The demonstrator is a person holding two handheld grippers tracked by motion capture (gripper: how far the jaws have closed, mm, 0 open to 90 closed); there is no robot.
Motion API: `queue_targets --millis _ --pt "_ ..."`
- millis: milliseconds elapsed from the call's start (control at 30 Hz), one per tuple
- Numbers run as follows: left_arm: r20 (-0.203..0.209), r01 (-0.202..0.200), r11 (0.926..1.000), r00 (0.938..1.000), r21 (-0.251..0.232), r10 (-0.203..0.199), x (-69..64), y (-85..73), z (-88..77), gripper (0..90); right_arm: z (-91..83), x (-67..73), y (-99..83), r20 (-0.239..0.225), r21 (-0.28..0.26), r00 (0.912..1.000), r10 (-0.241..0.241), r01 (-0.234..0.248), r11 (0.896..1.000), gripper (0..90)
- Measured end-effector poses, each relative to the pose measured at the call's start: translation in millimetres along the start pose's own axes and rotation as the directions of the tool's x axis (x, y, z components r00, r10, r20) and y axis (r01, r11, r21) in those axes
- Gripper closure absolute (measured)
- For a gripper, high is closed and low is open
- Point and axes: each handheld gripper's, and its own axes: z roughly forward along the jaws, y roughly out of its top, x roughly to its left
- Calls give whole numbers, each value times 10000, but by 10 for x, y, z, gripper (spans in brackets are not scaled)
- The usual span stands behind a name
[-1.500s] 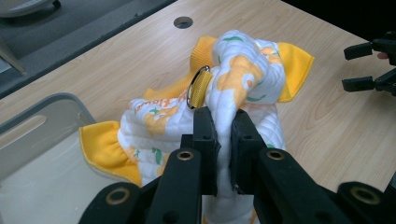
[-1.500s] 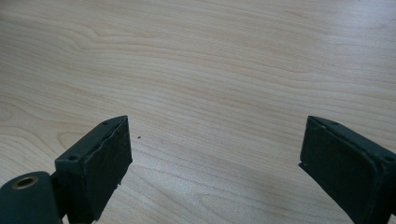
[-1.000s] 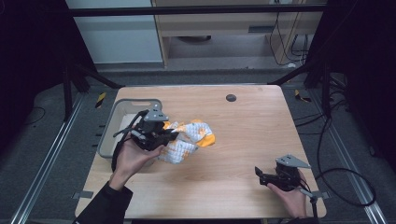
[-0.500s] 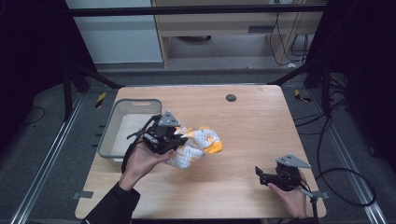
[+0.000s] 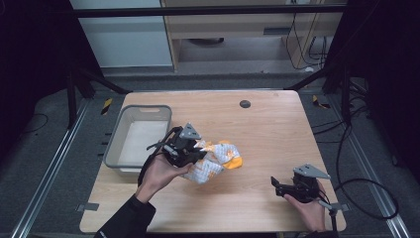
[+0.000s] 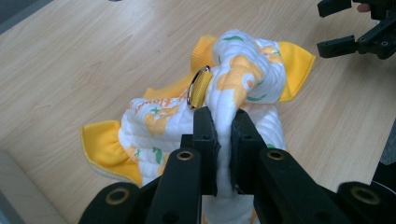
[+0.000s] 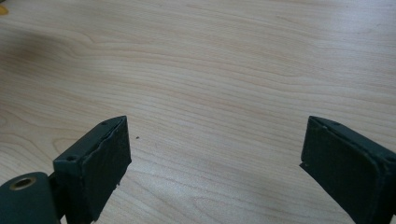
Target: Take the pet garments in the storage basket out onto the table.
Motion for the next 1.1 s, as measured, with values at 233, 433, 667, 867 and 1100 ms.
queue_targets --millis 233,433,667,867,1100 --pt "114 -149 9996 9998 257 146 -37 -10 153 831 2 1 -2 -8 23 10000 6 -6 10000 82" --pt "236 -228 9987 9995 454 217 -59 -52 283 830 -4 -4 -1 6 -18 10000 14 -14 10000 81" --pt "449 -271 9980 9987 575 245 -89 -91 410 829 3 -2 -2 10 5 10000 -7 7 10000 80" --pt "586 -333 9969 9979 715 291 -115 -117 488 827 2 -1 -3 1 15 10000 -19 19 10000 80" --pt "693 -459 9953 9968 851 401 -156 -149 579 821 3 1 -3 -18 31 10000 -11 11 10000 79"
